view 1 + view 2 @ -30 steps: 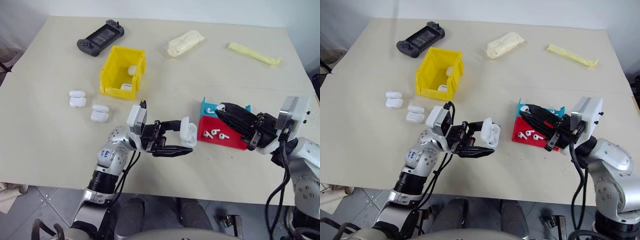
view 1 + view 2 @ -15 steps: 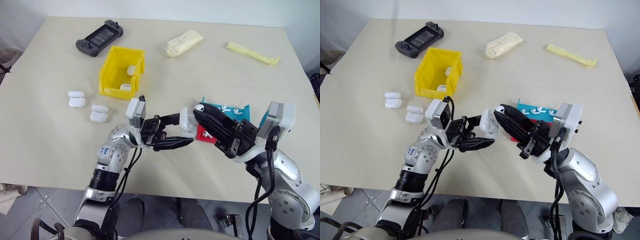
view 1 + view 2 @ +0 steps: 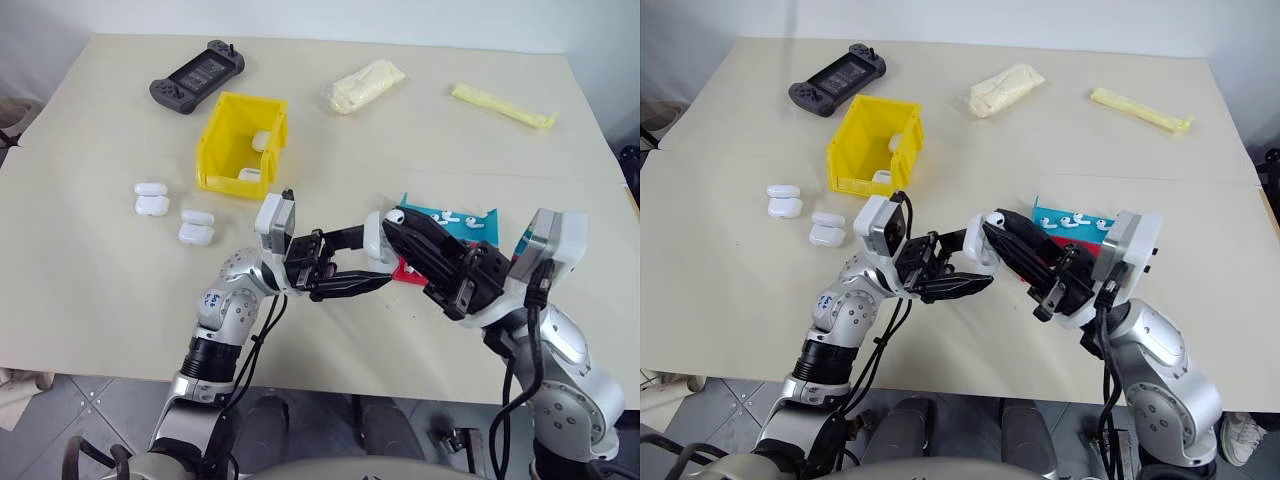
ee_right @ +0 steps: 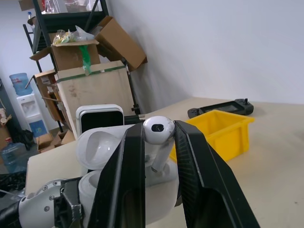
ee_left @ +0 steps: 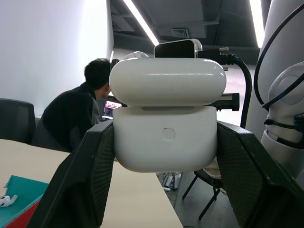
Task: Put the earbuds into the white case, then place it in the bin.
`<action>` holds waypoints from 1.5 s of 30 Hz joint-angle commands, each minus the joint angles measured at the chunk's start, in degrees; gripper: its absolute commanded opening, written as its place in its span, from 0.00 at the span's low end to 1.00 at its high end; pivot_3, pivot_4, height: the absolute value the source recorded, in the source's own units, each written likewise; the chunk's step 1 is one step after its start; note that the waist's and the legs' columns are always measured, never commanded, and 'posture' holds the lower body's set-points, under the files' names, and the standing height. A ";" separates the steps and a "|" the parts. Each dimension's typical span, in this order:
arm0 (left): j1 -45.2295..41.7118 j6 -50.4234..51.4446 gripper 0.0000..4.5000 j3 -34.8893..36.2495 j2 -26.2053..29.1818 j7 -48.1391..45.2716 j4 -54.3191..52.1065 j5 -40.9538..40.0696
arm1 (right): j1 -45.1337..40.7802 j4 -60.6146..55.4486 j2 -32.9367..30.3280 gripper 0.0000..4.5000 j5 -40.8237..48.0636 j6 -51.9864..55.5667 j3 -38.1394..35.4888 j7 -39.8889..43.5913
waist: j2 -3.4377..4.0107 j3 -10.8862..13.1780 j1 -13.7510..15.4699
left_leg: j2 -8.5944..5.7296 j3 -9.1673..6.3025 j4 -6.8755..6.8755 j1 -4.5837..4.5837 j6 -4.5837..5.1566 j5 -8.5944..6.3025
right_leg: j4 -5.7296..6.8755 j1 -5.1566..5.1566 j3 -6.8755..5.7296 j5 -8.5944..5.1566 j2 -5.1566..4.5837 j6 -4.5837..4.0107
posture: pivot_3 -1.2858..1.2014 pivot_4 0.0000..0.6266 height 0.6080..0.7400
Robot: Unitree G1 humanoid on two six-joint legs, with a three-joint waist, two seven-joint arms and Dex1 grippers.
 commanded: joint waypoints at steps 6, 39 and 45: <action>-2.20 -2.24 0.62 1.18 -3.43 1.99 -1.39 -1.46 | 1.40 1.19 -3.92 0.11 0.25 0.67 3.17 3.29 | 0.00 0.00 0.05 | 0.00 0.00 0.01 0.00 0.00 0.00 | -0.01 0.01 0.00 0.00 -0.01 0.00 | 0.52 0.24 1.00; -1.97 -13.93 0.62 2.67 -3.67 -4.43 7.47 3.70 | 10.06 9.14 -22.61 0.99 5.88 0.02 -21.67 12.37 | -0.03 0.02 0.47 | -0.04 0.26 -0.03 -0.04 0.04 -0.02 | -0.18 0.09 -0.03 0.00 0.00 0.00 | 0.52 0.24 1.00; -1.21 -15.92 0.62 2.78 -0.74 -6.88 7.31 4.18 | 22.01 12.45 -23.03 0.99 -2.17 -3.89 -29.80 18.60 | -0.03 0.02 0.58 | -0.03 0.33 -0.02 -0.03 0.04 -0.02 | -0.18 0.15 -0.06 0.00 0.04 0.00 | 0.52 0.24 1.00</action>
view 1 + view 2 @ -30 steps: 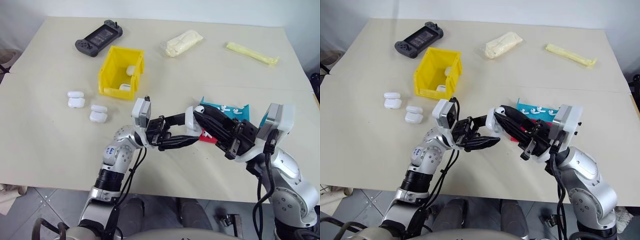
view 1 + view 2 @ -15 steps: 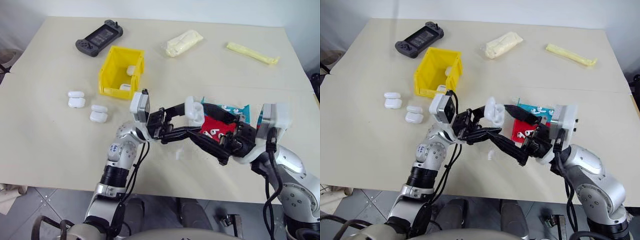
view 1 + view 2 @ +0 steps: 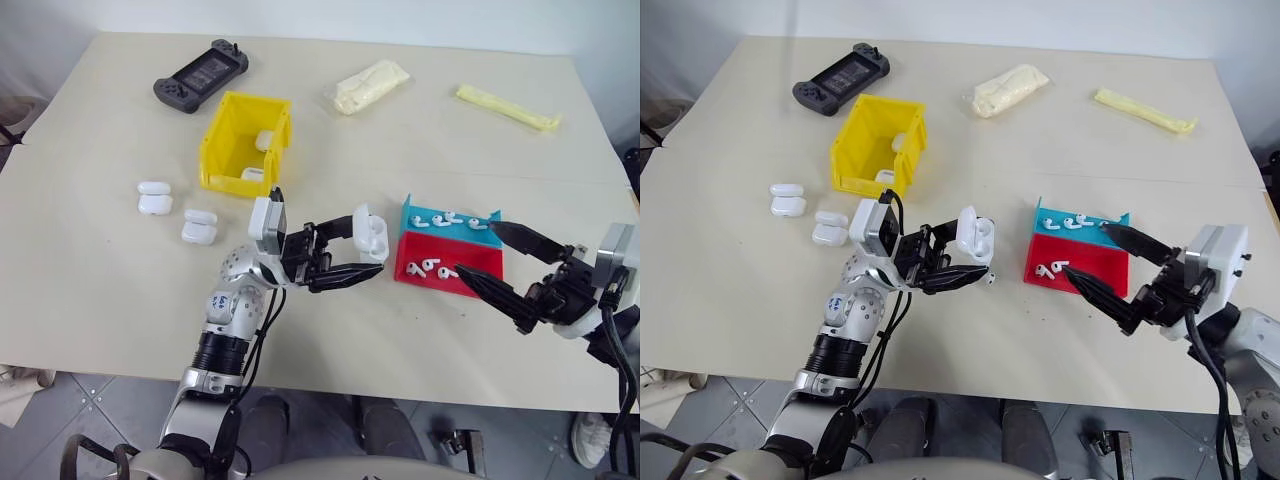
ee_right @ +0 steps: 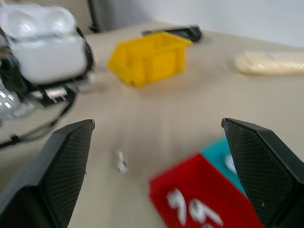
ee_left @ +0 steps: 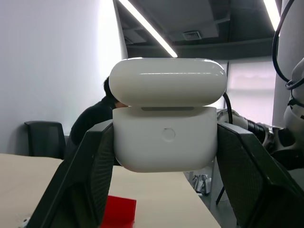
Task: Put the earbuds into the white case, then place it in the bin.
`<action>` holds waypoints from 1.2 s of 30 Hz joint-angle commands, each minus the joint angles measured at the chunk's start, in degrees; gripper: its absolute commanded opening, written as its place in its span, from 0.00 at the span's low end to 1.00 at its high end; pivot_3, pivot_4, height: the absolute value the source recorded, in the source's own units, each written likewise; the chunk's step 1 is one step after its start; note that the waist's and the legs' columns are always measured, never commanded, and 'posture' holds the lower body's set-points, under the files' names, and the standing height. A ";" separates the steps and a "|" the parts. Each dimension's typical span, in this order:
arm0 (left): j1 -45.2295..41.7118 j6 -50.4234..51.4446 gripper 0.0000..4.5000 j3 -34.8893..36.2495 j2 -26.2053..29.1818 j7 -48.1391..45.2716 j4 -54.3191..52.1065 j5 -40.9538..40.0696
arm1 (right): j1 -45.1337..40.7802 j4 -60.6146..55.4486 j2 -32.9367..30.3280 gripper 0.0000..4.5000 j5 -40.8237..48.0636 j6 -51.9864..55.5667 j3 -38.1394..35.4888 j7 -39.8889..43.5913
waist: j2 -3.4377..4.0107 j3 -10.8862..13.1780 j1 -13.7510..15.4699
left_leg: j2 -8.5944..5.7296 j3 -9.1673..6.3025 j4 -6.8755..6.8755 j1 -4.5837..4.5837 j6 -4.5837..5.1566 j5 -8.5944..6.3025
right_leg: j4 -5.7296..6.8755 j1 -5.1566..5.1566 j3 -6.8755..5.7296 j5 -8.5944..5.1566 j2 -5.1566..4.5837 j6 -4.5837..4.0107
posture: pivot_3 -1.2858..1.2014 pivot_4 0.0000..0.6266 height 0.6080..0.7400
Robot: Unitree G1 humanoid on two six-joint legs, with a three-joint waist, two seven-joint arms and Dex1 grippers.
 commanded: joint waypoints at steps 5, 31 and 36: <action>2.68 -0.66 0.62 1.10 5.81 -3.85 -3.13 -0.67 | 10.81 9.73 -0.42 0.99 -13.63 -13.31 -10.64 10.03 | 0.00 0.00 -0.34 | -0.01 0.07 -0.02 0.05 0.01 -0.01 | 0.00 0.01 0.03 0.00 -0.01 0.00 | 0.52 0.24 1.00; 5.21 -4.03 0.62 -2.82 2.00 -3.33 -4.95 0.82 | -37.77 5.21 -26.04 0.99 -24.27 25.74 36.16 7.23 | 0.03 0.00 0.86 | 0.01 -0.27 0.12 -0.09 0.01 -0.01 | -0.07 -0.20 0.07 0.02 -0.18 -0.01 | 0.52 0.24 1.00; 5.84 -4.48 0.62 -4.24 1.75 -3.42 -5.78 1.11 | -45.90 8.67 -26.57 0.96 -31.15 26.48 45.68 10.56 | 0.03 0.00 1.15 | 0.00 -0.26 0.07 -0.15 0.01 -0.01 | -0.08 -0.26 0.04 0.02 -0.19 -0.01 | 0.52 0.24 1.00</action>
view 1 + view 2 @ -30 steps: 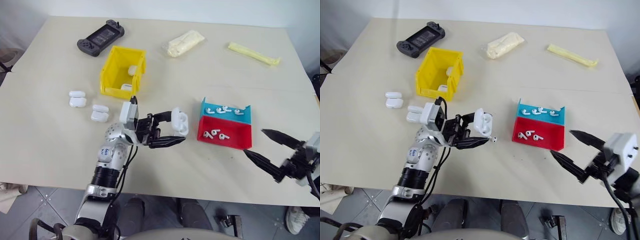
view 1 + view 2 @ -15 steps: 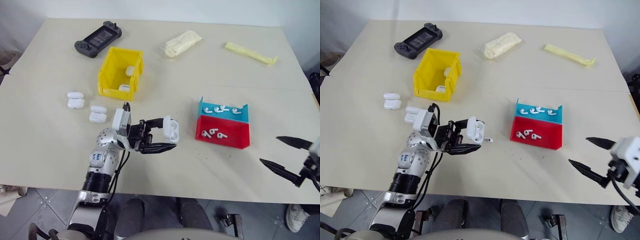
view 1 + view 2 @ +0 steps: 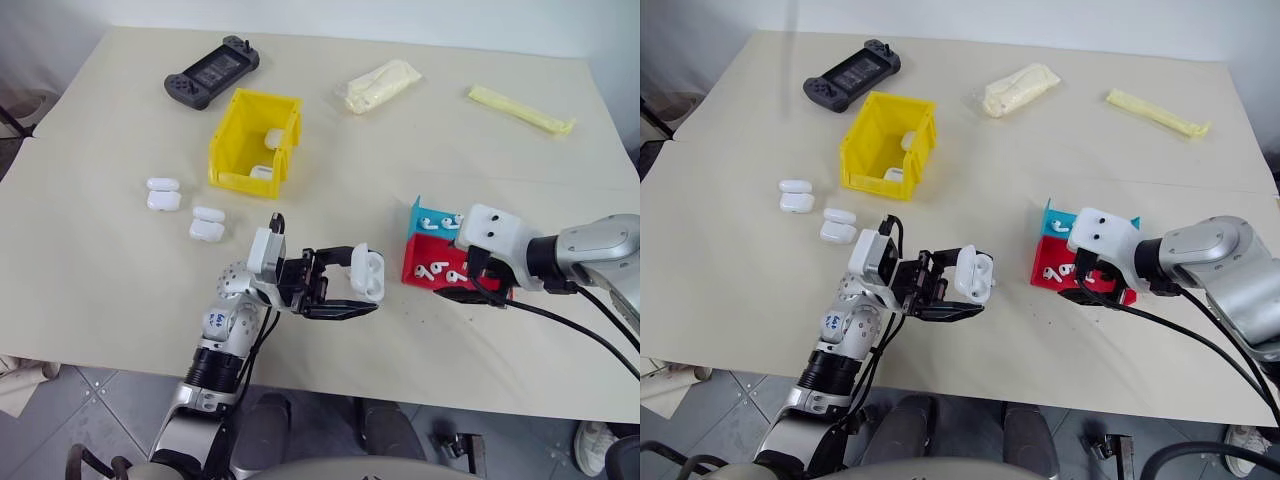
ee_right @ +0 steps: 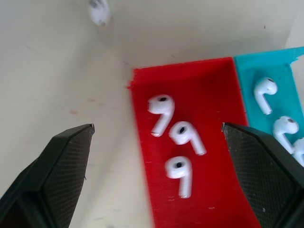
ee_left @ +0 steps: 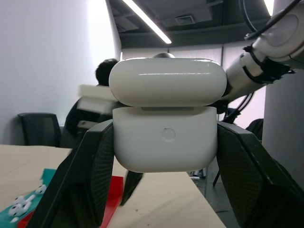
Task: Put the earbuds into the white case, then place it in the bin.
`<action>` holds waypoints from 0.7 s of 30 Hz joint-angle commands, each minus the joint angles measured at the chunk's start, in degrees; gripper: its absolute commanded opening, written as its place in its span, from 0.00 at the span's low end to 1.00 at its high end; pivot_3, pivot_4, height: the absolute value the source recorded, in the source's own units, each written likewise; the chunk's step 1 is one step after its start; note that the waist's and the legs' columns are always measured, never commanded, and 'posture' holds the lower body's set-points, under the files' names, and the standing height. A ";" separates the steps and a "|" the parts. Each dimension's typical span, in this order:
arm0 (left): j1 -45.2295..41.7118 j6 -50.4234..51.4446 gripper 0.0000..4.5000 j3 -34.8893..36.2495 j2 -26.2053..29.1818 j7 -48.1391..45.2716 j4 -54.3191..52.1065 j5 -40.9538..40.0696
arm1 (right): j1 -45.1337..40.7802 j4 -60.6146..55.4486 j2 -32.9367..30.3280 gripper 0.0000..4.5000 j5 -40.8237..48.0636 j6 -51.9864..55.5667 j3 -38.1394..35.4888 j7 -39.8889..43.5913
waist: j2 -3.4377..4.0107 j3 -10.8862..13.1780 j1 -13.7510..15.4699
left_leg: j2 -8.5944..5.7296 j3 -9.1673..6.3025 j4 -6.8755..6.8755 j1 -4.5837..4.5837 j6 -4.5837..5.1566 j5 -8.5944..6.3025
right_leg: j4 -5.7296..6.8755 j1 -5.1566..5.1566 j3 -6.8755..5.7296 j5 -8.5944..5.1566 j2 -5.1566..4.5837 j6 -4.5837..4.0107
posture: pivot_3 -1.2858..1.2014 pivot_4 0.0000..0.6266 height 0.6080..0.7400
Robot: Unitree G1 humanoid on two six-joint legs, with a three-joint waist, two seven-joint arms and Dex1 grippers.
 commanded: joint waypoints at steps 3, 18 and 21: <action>1.21 -1.00 0.62 -1.43 -0.54 0.87 -3.74 0.33 | -5.66 4.08 -1.76 0.81 -8.61 -1.23 7.98 3.96 | 0.00 0.00 -0.28 | -0.01 0.04 -0.03 -0.04 0.00 0.00 | -0.01 -0.07 0.01 0.00 -0.03 0.00 | 0.52 0.24 1.00; 1.88 -1.03 0.62 -1.81 -0.64 2.73 -4.64 0.16 | -9.04 11.53 1.95 0.16 -18.13 -6.61 12.49 10.21 | 0.00 0.00 -0.23 | 0.00 0.05 -0.02 -0.03 0.00 0.00 | 0.06 -0.12 0.00 0.00 0.00 0.00 | 0.52 0.24 1.00; 1.90 -0.93 0.62 -1.73 -0.54 3.00 -4.86 0.12 | -9.32 11.67 2.78 0.16 -18.83 -6.75 12.46 11.23 | 0.00 0.00 -0.27 | 0.01 0.06 -0.01 -0.03 0.00 0.00 | 0.06 -0.12 0.01 0.00 0.00 0.00 | 0.52 0.24 1.00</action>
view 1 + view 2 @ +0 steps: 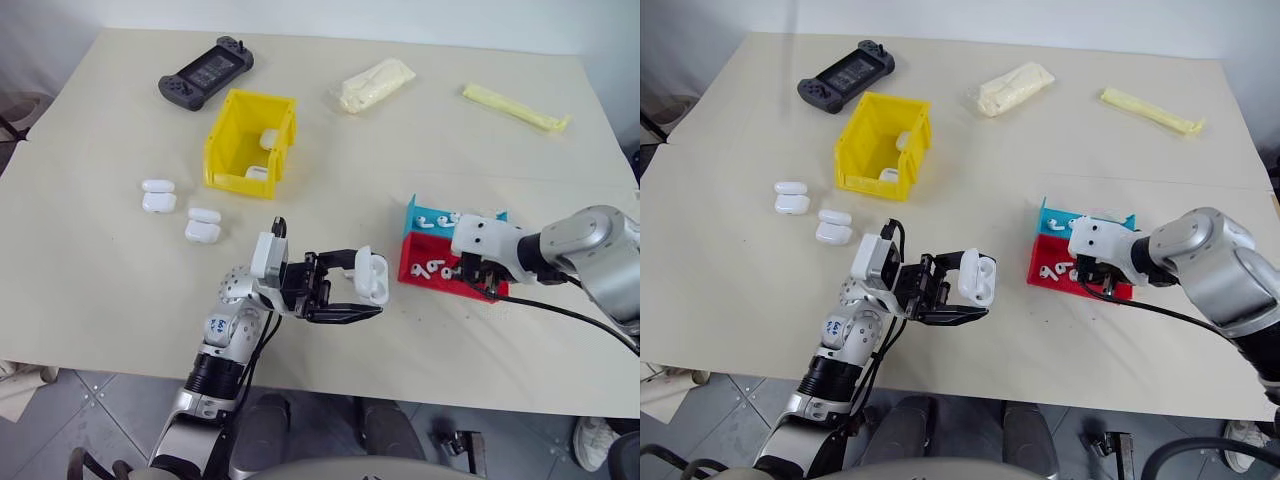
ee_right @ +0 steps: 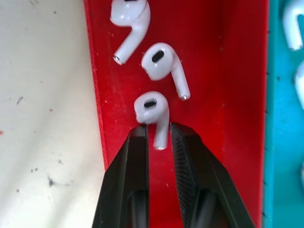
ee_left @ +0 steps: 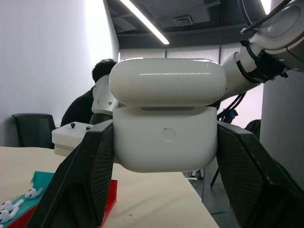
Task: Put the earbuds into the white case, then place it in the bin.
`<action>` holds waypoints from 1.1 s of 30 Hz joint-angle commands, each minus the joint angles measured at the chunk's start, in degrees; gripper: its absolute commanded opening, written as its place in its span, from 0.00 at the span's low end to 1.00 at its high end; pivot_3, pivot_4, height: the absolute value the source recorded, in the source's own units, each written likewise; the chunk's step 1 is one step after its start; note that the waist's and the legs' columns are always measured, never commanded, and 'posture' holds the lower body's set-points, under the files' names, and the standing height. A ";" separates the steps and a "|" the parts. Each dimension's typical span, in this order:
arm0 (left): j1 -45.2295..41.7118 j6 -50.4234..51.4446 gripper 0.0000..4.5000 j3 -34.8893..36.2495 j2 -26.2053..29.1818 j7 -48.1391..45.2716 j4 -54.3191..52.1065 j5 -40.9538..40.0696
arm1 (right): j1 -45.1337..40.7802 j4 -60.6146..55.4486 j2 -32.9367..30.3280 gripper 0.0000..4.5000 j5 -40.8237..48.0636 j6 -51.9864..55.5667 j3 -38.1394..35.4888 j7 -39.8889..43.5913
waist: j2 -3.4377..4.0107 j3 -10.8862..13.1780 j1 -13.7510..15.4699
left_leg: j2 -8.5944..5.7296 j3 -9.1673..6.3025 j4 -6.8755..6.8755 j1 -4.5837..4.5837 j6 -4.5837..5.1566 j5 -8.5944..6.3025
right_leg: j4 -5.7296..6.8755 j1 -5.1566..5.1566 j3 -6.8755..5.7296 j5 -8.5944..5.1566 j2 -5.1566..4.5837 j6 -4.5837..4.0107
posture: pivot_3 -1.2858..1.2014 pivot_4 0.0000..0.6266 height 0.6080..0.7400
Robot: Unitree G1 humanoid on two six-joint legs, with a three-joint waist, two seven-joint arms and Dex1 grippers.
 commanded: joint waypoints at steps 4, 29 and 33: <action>0.33 -0.42 0.62 -0.02 0.30 0.67 -2.92 -0.14 | -0.67 -0.80 0.96 0.16 -1.62 -0.55 -0.92 2.22 | 0.00 0.00 0.10 | -0.01 -0.01 0.00 0.00 0.00 0.00 | 0.00 0.00 0.00 0.00 -0.01 0.00 | 0.52 0.24 1.00; -0.07 -0.66 0.62 0.02 0.22 1.64 -2.64 -0.06 | -1.67 -1.46 4.65 0.58 -3.08 7.01 -1.43 2.59 | 0.00 0.00 0.01 | 0.00 -0.02 0.01 0.00 0.00 0.00 | 0.01 0.00 0.00 0.00 0.00 0.00 | 0.52 0.24 1.00; -0.14 -0.76 0.62 0.02 0.11 1.72 -2.50 0.04 | -1.81 -1.19 5.06 0.58 -3.28 7.47 -1.16 2.25 | 0.00 0.00 0.01 | 0.00 -0.02 0.04 0.00 0.00 0.00 | 0.04 0.00 0.00 0.00 0.01 0.00 | 0.52 0.24 1.00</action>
